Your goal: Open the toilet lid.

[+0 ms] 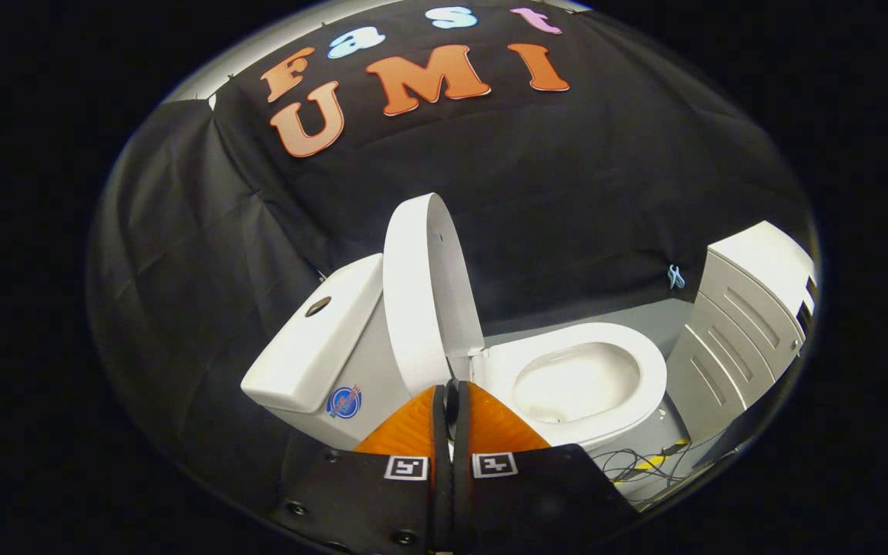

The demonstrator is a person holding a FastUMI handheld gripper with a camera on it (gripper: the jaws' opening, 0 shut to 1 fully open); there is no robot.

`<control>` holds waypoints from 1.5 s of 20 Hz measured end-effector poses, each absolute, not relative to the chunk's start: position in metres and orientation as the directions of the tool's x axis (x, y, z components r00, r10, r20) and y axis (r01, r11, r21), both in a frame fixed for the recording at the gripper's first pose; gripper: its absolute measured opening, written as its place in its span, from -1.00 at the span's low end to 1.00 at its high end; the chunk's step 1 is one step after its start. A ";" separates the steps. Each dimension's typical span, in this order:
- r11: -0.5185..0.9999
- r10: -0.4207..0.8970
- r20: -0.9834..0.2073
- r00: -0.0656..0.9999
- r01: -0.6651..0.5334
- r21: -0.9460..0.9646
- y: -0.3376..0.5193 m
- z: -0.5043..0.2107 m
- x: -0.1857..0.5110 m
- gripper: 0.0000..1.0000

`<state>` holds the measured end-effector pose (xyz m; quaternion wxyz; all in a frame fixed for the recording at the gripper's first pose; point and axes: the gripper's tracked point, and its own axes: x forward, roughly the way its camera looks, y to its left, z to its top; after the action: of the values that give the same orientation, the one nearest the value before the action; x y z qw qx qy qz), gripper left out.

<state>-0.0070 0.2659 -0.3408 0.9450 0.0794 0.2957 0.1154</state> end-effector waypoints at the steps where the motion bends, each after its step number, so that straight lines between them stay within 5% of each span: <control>1: 0.962 0.265 -0.539 0.800 -0.178 0.208 0.271 -0.340 -0.008 -0.85; 24: 0.965 0.246 -0.509 0.825 -0.259 0.048 0.343 -0.352 -0.019 -0.83; 27: 0.953 0.293 -0.534 0.793 -0.287 0.097 0.354 -0.359 -0.027 -0.60; 30: 0.956 0.290 -0.500 0.816 -0.266 0.121 0.345 -0.347 -0.026 -0.06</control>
<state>-0.0260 0.3450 -0.3472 0.9526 0.0227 0.2658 0.1460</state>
